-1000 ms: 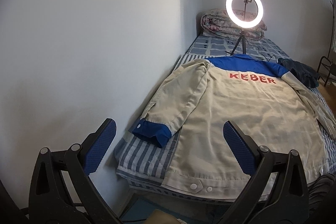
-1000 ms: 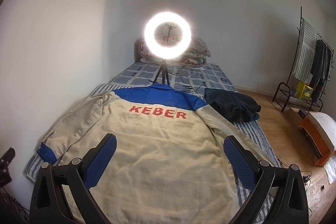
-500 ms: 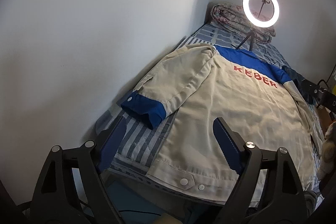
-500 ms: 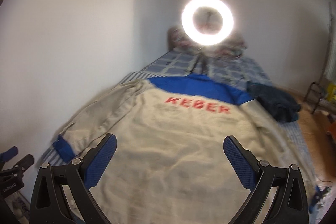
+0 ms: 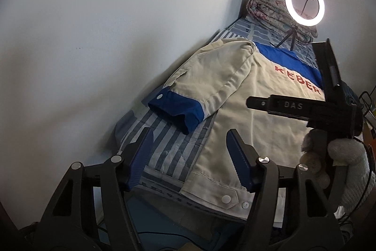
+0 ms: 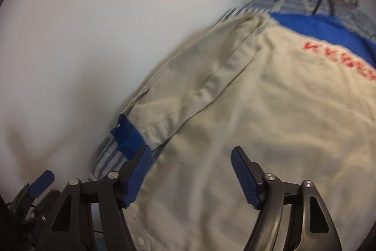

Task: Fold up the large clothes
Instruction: 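Close the left tool on the blue sleeve cuff while the right tool approaches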

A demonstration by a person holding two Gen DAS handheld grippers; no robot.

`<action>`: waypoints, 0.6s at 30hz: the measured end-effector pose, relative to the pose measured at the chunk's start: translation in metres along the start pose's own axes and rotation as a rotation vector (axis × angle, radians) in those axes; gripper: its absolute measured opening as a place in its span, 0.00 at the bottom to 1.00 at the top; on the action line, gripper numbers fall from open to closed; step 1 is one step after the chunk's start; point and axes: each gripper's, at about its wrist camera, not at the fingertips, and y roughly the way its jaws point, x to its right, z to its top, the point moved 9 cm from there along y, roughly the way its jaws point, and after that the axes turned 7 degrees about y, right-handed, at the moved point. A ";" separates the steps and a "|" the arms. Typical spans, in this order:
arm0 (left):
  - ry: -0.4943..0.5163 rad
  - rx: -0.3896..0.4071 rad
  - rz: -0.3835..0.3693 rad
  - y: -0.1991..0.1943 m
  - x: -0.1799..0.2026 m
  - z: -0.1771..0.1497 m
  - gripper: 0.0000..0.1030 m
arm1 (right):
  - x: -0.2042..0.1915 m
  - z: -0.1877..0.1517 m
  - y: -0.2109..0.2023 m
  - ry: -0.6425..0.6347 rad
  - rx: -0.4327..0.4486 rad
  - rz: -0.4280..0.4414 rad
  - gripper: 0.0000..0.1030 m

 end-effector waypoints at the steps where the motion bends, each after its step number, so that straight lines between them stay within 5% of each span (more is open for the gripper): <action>1: 0.000 -0.003 0.001 0.001 -0.002 -0.001 0.63 | -0.002 0.000 0.012 0.022 -0.031 0.017 0.64; 6: -0.007 -0.017 0.000 0.007 -0.007 -0.006 0.61 | -0.015 -0.004 0.059 0.205 -0.158 0.142 0.64; 10: -0.017 -0.033 -0.008 0.011 -0.009 -0.009 0.61 | -0.024 -0.008 0.089 0.275 -0.224 0.155 0.65; 15: -0.016 -0.050 -0.015 0.015 -0.011 -0.012 0.61 | -0.037 -0.006 0.103 0.279 -0.210 0.158 0.69; 18: -0.022 -0.051 -0.017 0.017 -0.014 -0.012 0.61 | -0.047 -0.007 0.111 0.244 -0.224 0.139 0.49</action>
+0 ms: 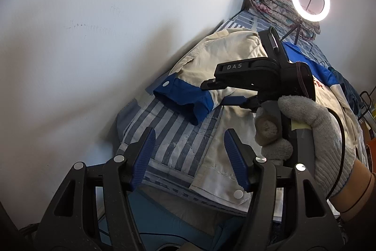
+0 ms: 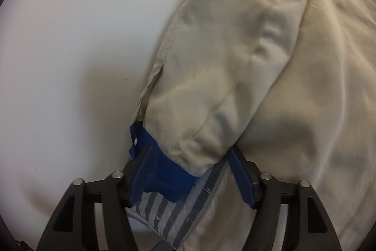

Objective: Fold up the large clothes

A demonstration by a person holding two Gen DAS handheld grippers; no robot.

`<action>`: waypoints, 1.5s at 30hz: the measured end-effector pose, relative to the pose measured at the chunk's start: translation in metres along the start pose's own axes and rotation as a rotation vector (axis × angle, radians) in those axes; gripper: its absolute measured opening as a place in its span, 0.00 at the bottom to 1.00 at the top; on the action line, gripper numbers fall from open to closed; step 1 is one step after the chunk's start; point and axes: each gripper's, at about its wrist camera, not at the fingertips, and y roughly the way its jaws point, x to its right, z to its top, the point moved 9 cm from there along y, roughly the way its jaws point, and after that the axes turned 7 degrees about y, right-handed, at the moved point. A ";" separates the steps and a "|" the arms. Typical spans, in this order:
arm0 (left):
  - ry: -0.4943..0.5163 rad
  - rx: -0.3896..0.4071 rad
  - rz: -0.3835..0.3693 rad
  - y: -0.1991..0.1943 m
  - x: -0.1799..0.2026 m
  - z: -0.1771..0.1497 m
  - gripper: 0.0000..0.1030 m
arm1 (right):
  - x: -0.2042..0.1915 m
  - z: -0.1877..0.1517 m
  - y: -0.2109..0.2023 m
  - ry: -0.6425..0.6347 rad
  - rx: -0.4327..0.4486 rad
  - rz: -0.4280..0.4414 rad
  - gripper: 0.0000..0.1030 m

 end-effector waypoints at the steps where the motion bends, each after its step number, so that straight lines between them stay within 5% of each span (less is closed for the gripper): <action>1: -0.003 0.001 -0.001 0.000 -0.001 0.000 0.61 | -0.003 -0.001 0.003 -0.012 -0.009 -0.002 0.45; 5: -0.011 0.006 -0.002 0.000 -0.003 0.003 0.61 | -0.009 -0.004 0.002 -0.035 -0.024 0.011 0.14; 8: -0.010 0.010 -0.003 -0.001 -0.004 0.004 0.61 | -0.018 -0.005 -0.022 -0.049 0.011 0.071 0.10; 14: 0.016 0.009 -0.037 0.006 0.008 0.013 0.61 | -0.001 -0.022 -0.080 -0.066 0.036 0.133 0.10; 22: -0.071 -0.098 -0.187 0.059 0.041 0.030 0.61 | 0.068 -0.039 -0.067 0.010 0.004 0.006 0.10; 31: -0.222 -0.223 -0.182 0.132 0.034 0.032 0.61 | 0.055 -0.028 -0.052 -0.088 0.028 -0.042 0.15; 36: -0.344 -0.279 -0.265 0.160 0.028 0.019 0.61 | 0.057 -0.027 -0.066 -0.098 0.035 -0.039 0.15; 40: -0.355 -0.270 -0.257 0.166 0.026 0.020 0.29 | 0.068 -0.016 -0.088 -0.086 0.077 -0.050 0.15; 45: -0.310 -0.189 -0.188 0.151 0.024 0.038 0.23 | 0.084 0.003 -0.129 -0.054 0.127 -0.042 0.16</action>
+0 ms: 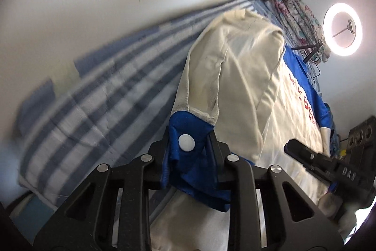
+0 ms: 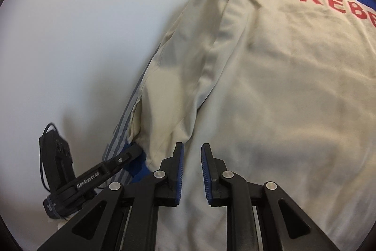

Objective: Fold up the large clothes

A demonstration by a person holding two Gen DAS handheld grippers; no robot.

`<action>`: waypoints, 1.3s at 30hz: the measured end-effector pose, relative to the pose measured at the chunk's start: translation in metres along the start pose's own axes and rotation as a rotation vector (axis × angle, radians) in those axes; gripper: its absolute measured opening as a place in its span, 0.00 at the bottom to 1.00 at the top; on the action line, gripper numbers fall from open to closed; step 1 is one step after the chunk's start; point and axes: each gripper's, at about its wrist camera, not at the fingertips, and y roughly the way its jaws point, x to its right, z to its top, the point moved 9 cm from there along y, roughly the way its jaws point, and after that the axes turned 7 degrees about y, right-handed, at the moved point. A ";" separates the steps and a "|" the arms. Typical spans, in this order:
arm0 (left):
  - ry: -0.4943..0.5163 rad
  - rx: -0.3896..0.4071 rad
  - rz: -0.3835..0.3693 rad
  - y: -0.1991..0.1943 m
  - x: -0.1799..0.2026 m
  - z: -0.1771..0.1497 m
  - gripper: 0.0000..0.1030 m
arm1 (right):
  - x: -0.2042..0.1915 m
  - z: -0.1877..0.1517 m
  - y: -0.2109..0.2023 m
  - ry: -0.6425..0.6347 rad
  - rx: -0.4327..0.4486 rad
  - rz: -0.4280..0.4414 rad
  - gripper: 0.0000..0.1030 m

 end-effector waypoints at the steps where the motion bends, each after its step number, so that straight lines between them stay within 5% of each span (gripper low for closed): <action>1: 0.026 0.022 0.013 -0.006 0.003 0.003 0.22 | 0.000 0.005 0.001 0.002 0.009 0.002 0.16; 9: 0.254 0.215 0.069 -0.070 0.052 0.031 0.18 | -0.028 0.032 0.038 0.042 0.030 0.070 0.21; 15: 0.322 0.237 0.052 -0.084 0.066 0.039 0.17 | -0.026 0.024 0.094 0.036 -0.088 0.010 0.27; 19: 0.327 0.246 0.055 -0.087 0.062 0.035 0.17 | -0.037 0.042 0.072 -0.011 -0.069 0.002 0.31; 25: 0.365 0.255 0.045 -0.092 0.066 0.025 0.17 | -0.060 0.112 0.017 -0.062 0.057 -0.021 0.61; 32: 0.404 0.254 0.043 -0.087 0.079 0.012 0.17 | -0.089 0.178 0.034 -0.085 0.075 -0.125 0.61; 39: 0.472 0.279 0.058 -0.090 0.093 0.009 0.16 | -0.104 0.176 0.089 -0.141 -0.012 -0.273 0.56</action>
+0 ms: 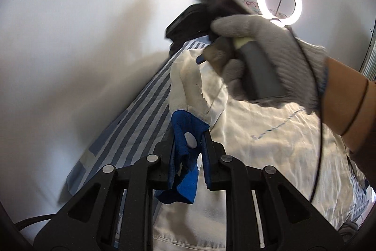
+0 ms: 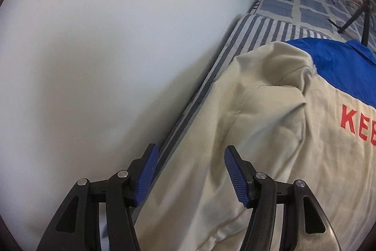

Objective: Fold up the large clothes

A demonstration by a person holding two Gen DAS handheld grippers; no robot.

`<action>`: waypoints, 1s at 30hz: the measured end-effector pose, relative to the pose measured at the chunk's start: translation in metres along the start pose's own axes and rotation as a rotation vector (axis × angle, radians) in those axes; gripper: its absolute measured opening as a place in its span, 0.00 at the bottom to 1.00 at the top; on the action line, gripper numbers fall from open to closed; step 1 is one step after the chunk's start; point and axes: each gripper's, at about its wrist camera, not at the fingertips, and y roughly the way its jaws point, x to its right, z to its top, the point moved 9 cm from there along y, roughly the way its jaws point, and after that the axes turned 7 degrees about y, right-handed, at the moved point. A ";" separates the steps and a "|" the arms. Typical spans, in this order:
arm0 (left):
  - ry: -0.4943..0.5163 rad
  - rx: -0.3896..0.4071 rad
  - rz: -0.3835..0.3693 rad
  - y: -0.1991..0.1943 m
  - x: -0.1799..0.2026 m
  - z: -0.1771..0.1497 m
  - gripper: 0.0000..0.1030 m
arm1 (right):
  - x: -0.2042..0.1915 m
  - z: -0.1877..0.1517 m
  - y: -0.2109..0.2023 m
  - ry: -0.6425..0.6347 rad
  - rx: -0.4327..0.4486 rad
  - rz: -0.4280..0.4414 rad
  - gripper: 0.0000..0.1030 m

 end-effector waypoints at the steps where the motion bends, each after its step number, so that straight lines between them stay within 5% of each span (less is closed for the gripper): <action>1: 0.012 0.003 0.004 -0.001 0.003 0.000 0.16 | -0.001 -0.001 0.006 -0.006 -0.012 -0.016 0.50; 3: 0.037 0.008 0.018 -0.002 0.005 0.000 0.16 | -0.004 -0.006 0.012 -0.011 -0.038 -0.011 0.10; 5: 0.047 0.014 0.023 -0.004 0.005 0.002 0.16 | -0.007 -0.009 0.001 0.004 -0.022 0.032 0.00; 12: 0.167 0.072 0.012 -0.026 0.028 0.006 0.16 | 0.034 -0.006 -0.066 0.085 0.088 0.172 0.00; 19: 0.323 0.079 -0.077 -0.048 0.088 -0.014 0.16 | 0.118 -0.055 -0.123 0.211 0.158 0.242 0.00; 24: 0.398 0.015 -0.149 -0.051 0.131 -0.045 0.17 | 0.182 -0.091 -0.139 0.328 0.192 0.271 0.00; 29: 0.350 -0.081 -0.272 -0.055 0.148 -0.070 0.28 | 0.242 -0.117 -0.123 0.450 0.180 0.261 0.00; 30: 0.325 -0.093 -0.299 -0.059 0.147 -0.074 0.42 | 0.251 -0.121 -0.120 0.472 0.177 0.261 0.00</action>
